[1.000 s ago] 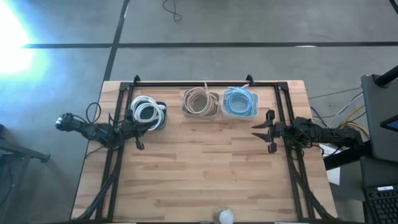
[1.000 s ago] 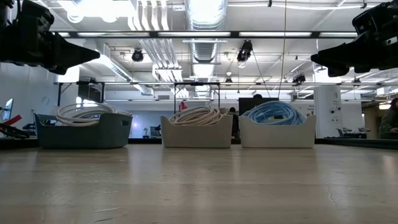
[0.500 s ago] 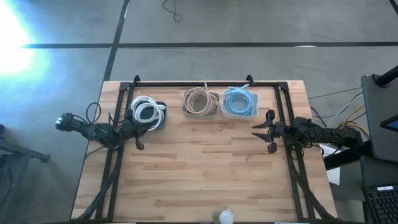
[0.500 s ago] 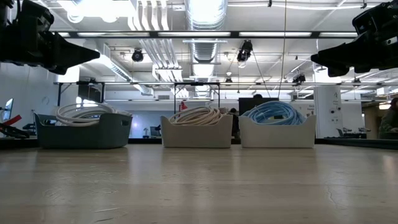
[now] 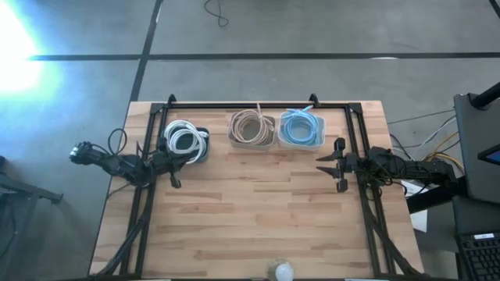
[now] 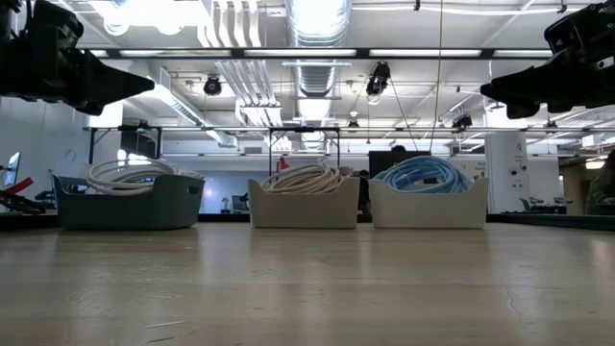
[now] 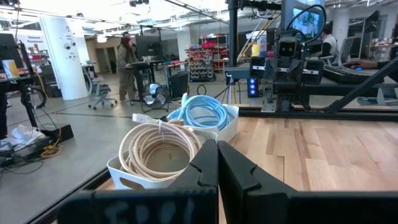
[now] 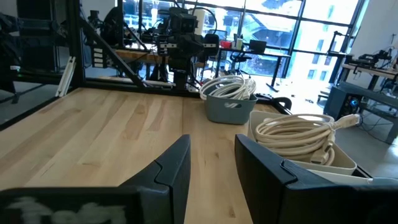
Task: Pick & Place USB Port
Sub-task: Return to Home Position
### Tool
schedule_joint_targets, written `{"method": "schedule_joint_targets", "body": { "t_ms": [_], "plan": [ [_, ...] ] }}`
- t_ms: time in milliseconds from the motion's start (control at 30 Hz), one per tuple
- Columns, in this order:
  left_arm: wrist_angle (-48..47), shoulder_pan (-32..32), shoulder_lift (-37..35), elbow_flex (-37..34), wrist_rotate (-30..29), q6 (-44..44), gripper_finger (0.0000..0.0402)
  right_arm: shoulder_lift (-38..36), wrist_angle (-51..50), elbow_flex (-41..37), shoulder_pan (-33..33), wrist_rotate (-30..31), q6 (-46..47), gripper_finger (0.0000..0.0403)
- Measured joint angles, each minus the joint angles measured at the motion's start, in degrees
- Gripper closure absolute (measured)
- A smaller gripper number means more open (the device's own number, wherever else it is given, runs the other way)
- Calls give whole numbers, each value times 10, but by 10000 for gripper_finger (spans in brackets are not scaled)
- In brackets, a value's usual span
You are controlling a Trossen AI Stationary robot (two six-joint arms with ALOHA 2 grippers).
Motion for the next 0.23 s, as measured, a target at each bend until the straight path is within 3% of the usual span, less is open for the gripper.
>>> {"method": "schedule_joint_targets", "body": {
  "t_ms": [233],
  "plan": [
    [0,0,0,0,-3,0,401,0,0,0,0,0,1,284]
  ]
}}
